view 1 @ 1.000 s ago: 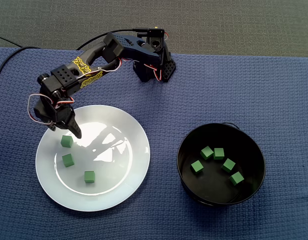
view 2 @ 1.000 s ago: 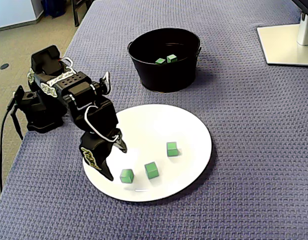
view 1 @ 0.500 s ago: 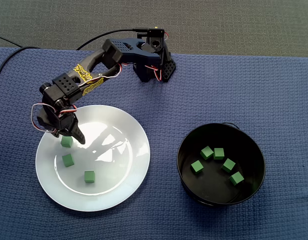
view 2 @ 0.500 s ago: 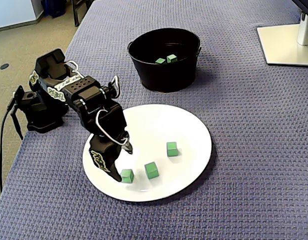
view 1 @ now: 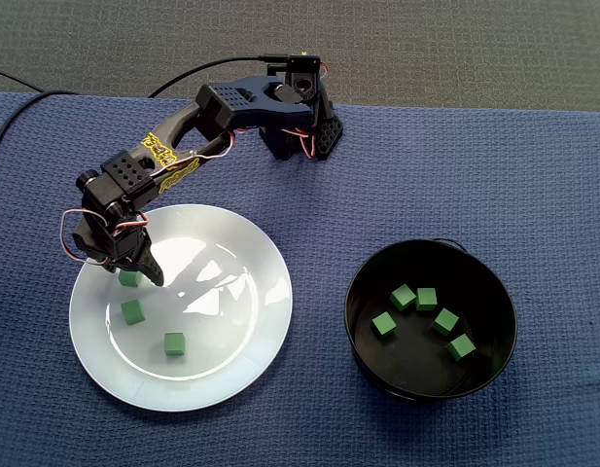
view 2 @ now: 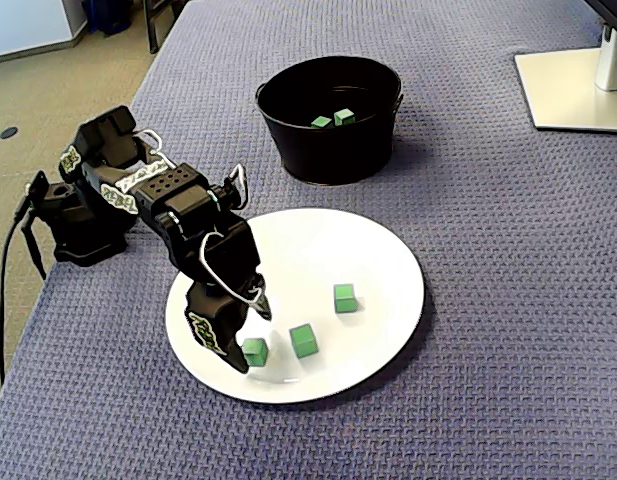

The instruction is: Pick up the items on the white plate and put them in the black container.

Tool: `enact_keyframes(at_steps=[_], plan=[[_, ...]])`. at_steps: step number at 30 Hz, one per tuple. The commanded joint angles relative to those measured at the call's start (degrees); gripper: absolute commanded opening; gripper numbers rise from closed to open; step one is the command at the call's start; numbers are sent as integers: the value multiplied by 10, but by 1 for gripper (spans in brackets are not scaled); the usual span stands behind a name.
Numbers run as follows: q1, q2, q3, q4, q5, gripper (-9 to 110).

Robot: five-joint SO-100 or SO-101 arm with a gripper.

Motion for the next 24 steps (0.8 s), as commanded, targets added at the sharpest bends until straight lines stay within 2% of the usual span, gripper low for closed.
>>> enact_keyframes(at_steps=[1, 5, 8, 22, 24], plan=[[-2, 2, -40, -7, 3, 27], [-2, -5, -43, -7, 1, 22], [-2, -11, -49, -7, 5, 10], [-1, -20, -45, 2, 21, 4], [1, -21, -42, 2, 19, 0]])
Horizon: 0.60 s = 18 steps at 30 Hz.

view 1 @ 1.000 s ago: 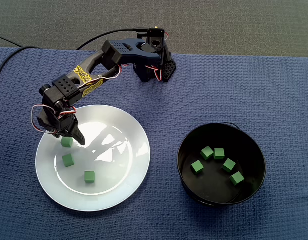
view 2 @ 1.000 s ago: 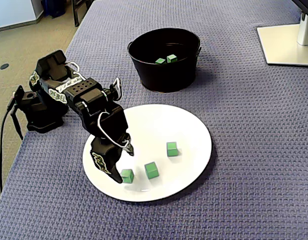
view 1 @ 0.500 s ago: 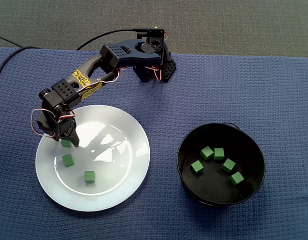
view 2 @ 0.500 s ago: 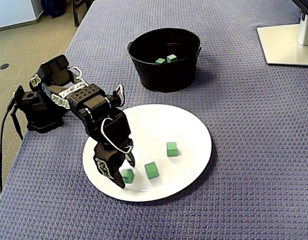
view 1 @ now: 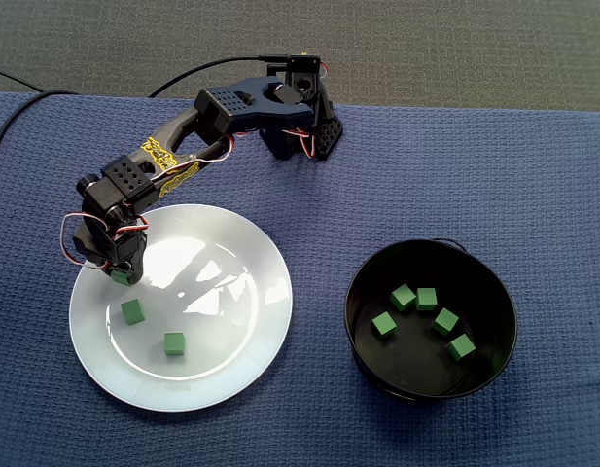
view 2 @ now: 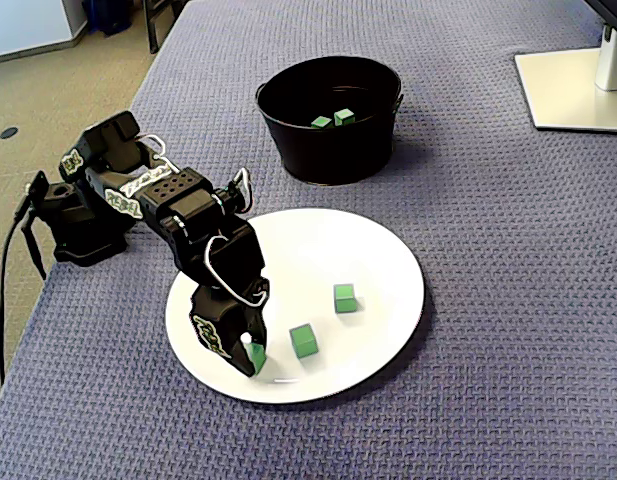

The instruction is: Pick up the items on the white plate and put them in the black container.

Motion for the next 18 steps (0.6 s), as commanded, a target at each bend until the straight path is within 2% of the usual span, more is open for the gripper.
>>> enact_keyframes(at_steps=[1, 8, 12, 18], plan=[[4, 3, -14, 2, 2, 0], [4, 70, 10, 5, 61, 0], [-11, 168, 22, -8, 135, 0], [-59, 379, 112, -127, 309, 0]])
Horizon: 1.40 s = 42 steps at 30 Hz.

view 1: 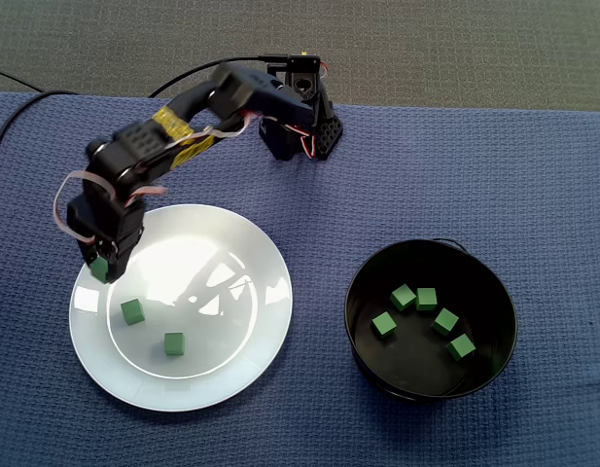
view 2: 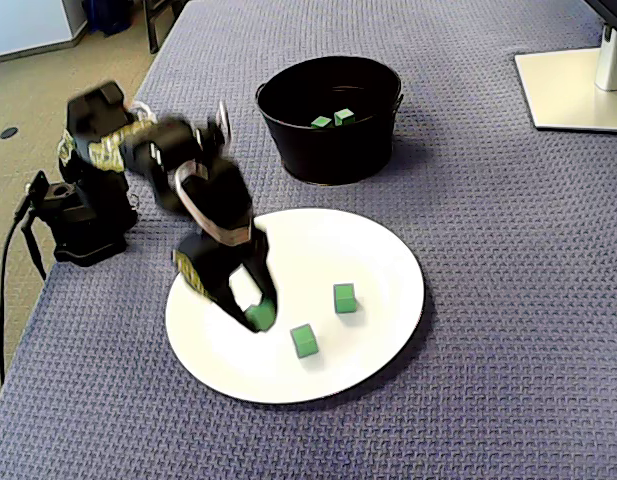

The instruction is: Pick up the items on the white plate and put them in the black container.

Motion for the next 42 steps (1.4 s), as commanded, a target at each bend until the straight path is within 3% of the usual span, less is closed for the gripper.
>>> enact_keyframes(at_steps=[1, 5, 10, 13, 17, 22, 30, 38, 42], plan=[[-42, 205, 48, -98, 132, 0], [-94, 340, 96, -215, 259, 0], [-206, 475, 101, -239, 315, 0], [-306, 541, 130, -260, 278, 0], [-459, 606, 230, -379, 217, 0], [-598, 660, 404, -395, 138, 0], [-632, 652, 746, -597, 152, 0], [-657, 595, 875, -706, 193, 1], [-657, 579, 900, -737, 203, 22]])
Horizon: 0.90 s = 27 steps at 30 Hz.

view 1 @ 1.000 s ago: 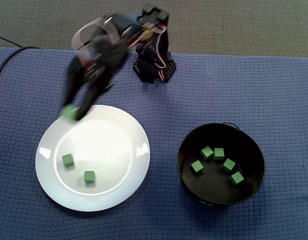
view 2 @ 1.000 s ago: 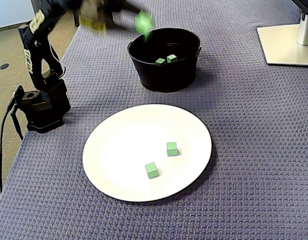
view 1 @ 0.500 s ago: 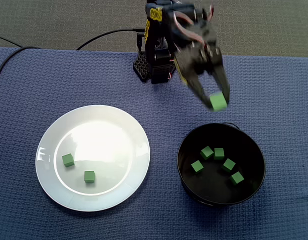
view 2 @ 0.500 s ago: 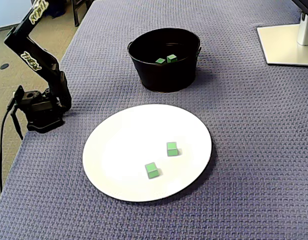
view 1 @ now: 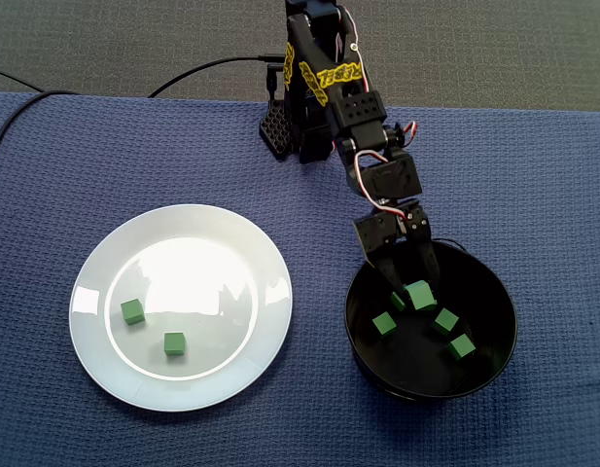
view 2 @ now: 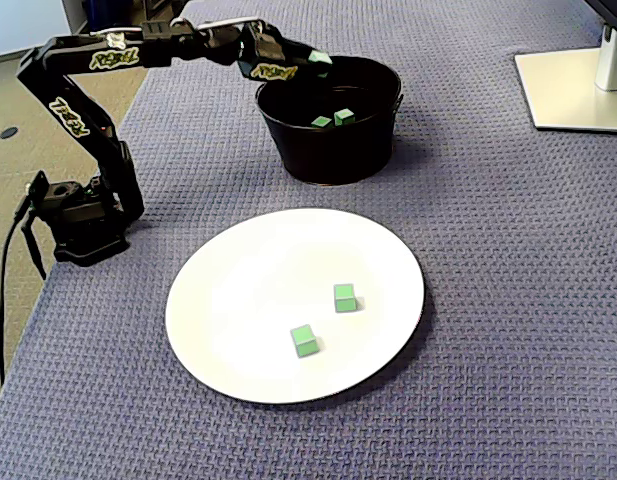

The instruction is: Pick up the items on the white plate and put them in the black container.

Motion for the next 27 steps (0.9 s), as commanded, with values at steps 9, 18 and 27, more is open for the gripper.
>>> enact_keyframes(at_steps=[9, 18, 27], plan=[[92, 21, -70, 39, -8, 33], [425, -29, -386, 165, 51, 36], [622, -181, -619, 365, 67, 33]])
